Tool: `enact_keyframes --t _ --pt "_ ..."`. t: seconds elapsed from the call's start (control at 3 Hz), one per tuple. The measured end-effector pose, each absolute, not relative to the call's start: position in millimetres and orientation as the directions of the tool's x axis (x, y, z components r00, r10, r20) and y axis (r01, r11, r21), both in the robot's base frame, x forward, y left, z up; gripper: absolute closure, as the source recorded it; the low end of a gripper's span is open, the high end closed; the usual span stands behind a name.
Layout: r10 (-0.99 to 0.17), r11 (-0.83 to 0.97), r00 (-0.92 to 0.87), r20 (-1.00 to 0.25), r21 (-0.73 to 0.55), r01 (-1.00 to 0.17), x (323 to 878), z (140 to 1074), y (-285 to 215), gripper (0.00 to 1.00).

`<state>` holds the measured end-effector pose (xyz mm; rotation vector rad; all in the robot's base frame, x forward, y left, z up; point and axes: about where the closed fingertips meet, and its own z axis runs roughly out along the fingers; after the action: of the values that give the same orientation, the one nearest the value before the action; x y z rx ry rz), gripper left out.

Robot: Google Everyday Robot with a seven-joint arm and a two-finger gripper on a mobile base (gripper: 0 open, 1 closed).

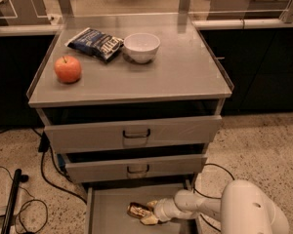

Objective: Pick orange can from bottom drawer and place on counter

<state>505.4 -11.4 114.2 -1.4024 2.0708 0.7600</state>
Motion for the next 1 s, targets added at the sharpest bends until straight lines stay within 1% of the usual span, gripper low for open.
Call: enact_keyframes --t 0.33,0.67,1.0 --pt "-0.646 0.306 -0.327 -0.690 0.159 -0.939 505.4 114.2 -11.4 0.88" --pt "-0.651 0.303 -0.329 -0.684 0.164 -0.939 504.3 120.9 -16.7 1.00" --pt "-0.651 0.304 -0.322 -0.688 0.153 -0.940 502.1 145.8 -33.2 1.00"
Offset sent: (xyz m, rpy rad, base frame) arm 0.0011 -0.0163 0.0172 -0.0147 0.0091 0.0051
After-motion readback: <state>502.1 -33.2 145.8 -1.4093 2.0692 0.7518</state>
